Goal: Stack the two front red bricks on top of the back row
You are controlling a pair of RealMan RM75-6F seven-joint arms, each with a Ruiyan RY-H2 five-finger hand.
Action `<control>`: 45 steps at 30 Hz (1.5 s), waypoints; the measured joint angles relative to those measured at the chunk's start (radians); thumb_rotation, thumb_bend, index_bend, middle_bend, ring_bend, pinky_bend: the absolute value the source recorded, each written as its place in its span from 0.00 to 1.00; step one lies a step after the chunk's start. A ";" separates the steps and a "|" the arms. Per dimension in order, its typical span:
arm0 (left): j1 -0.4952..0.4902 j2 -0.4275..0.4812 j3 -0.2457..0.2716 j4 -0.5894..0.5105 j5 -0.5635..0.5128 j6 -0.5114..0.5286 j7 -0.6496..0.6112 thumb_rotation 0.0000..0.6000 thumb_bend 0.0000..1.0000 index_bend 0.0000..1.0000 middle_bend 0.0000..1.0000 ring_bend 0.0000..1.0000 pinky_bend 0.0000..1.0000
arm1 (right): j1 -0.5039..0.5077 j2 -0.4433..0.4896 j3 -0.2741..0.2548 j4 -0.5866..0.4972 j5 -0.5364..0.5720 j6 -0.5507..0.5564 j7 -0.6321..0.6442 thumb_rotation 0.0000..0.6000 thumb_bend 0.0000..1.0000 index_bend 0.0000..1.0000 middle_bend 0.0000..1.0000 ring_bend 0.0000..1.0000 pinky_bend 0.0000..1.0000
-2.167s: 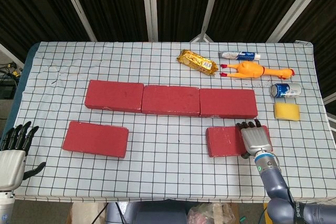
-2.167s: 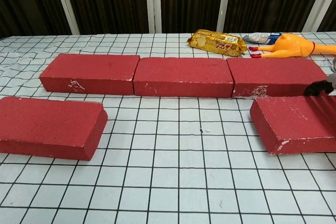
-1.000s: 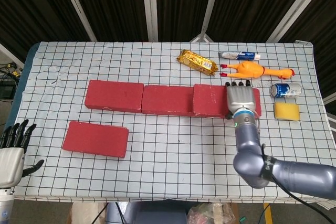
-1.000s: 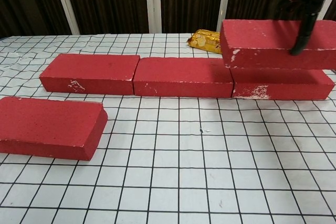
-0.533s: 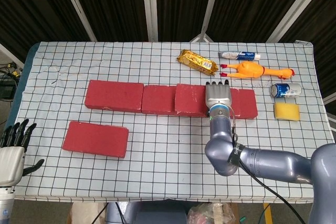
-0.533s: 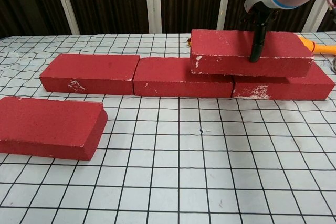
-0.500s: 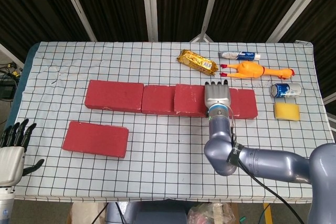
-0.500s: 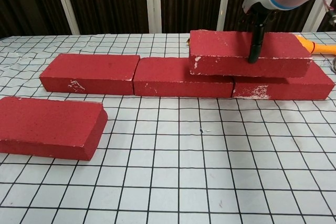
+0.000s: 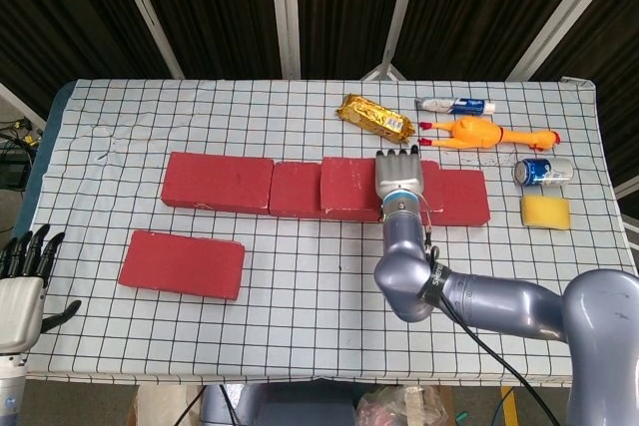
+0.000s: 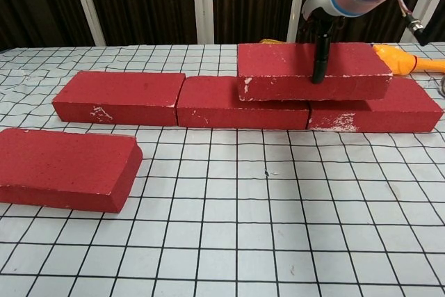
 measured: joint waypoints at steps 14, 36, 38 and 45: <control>-0.003 -0.020 -0.014 0.006 -0.035 0.000 0.045 1.00 0.00 0.11 0.00 0.00 0.03 | -0.010 -0.021 0.012 0.112 0.023 -0.078 -0.055 1.00 0.19 0.30 0.22 0.15 0.00; -0.009 -0.029 -0.012 0.008 -0.041 -0.007 0.057 1.00 0.00 0.11 0.00 0.00 0.03 | -0.028 -0.046 0.019 0.130 0.017 -0.072 -0.070 1.00 0.19 0.30 0.21 0.15 0.00; -0.010 -0.029 -0.011 0.008 -0.041 -0.008 0.058 1.00 0.00 0.11 0.00 0.00 0.03 | -0.030 -0.047 0.020 0.130 0.018 -0.070 -0.072 1.00 0.19 0.30 0.21 0.15 0.00; -0.012 -0.031 -0.010 0.009 -0.042 -0.011 0.059 1.00 0.00 0.11 0.00 0.00 0.03 | -0.037 -0.054 0.022 0.137 0.018 -0.070 -0.077 1.00 0.19 0.30 0.22 0.13 0.00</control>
